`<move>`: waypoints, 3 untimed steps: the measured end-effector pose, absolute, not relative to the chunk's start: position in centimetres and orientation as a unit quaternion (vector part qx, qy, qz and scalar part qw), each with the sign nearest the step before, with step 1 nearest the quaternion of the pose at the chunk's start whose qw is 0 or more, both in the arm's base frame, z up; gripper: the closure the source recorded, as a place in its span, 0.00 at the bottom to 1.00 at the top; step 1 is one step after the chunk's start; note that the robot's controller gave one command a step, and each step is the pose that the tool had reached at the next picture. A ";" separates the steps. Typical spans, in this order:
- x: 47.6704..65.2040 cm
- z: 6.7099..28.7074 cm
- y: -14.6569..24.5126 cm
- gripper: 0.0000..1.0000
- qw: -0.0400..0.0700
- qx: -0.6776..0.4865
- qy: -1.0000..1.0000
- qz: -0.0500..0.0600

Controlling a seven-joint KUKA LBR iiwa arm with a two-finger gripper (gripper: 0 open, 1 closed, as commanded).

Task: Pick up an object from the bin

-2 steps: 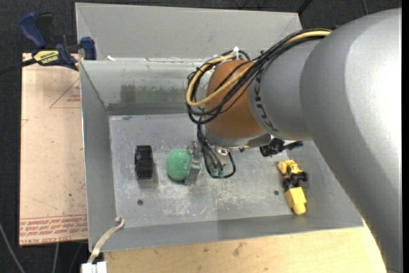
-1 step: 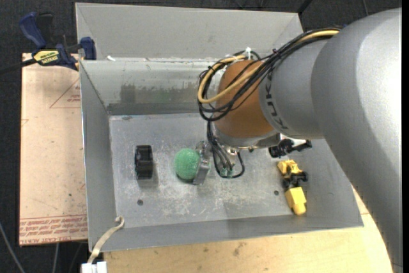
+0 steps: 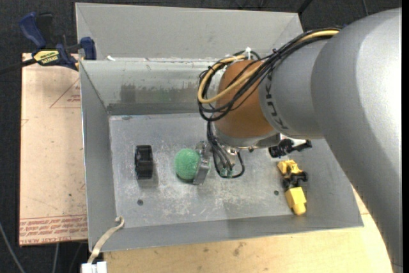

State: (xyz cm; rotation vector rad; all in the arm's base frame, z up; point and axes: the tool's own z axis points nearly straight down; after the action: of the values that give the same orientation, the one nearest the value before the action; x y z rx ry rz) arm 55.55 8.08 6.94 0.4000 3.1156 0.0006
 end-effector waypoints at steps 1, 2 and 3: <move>57.9 7.0 6.4 1.00 0.001 0.137 0.991 0.000; 57.9 7.0 6.5 1.00 0.001 0.136 0.991 0.000; 57.9 7.0 6.5 1.00 0.001 0.136 0.991 0.000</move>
Offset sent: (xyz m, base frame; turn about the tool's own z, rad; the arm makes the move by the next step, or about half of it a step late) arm 0.0000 0.0000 0.0000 0.0000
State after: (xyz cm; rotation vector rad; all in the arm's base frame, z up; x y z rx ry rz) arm 57.93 6.47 6.96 0.4267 3.1104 0.0007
